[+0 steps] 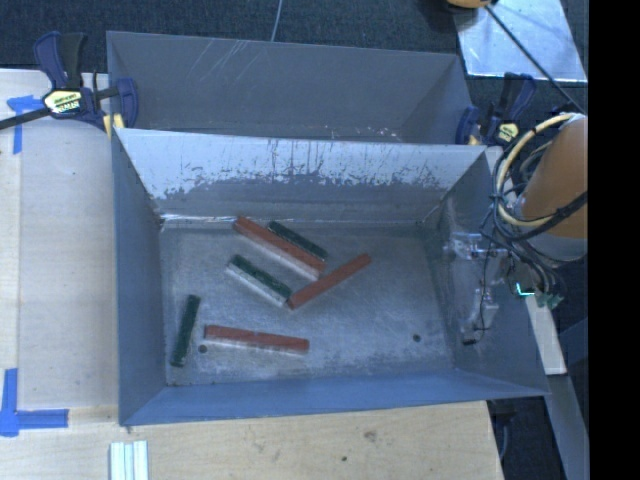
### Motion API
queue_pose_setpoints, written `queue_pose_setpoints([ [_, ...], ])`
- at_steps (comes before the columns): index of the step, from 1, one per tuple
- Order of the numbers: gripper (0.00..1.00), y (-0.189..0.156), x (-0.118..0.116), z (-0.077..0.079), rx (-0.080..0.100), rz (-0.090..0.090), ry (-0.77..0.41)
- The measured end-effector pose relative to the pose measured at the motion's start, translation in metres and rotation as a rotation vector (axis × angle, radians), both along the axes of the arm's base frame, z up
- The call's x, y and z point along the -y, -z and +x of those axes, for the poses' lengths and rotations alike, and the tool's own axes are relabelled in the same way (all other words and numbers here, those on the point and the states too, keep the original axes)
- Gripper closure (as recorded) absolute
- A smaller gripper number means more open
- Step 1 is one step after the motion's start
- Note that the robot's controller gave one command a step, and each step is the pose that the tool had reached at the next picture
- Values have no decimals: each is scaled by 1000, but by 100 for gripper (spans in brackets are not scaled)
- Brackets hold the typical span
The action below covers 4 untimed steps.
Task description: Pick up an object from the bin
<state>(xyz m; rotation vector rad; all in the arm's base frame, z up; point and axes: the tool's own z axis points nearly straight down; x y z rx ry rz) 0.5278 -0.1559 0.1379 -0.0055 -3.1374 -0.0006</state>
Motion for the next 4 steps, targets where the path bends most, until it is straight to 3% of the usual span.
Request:
queue_pose_setpoints([
  [1,0,-2,0,1,3,-1,-1],
  [2,0,-19,-8,-7,4,-1,-87],
  [3,0,-13,-23,1,13,-3,-144],
  [4,0,17,-45,25,10,-1,181],
])
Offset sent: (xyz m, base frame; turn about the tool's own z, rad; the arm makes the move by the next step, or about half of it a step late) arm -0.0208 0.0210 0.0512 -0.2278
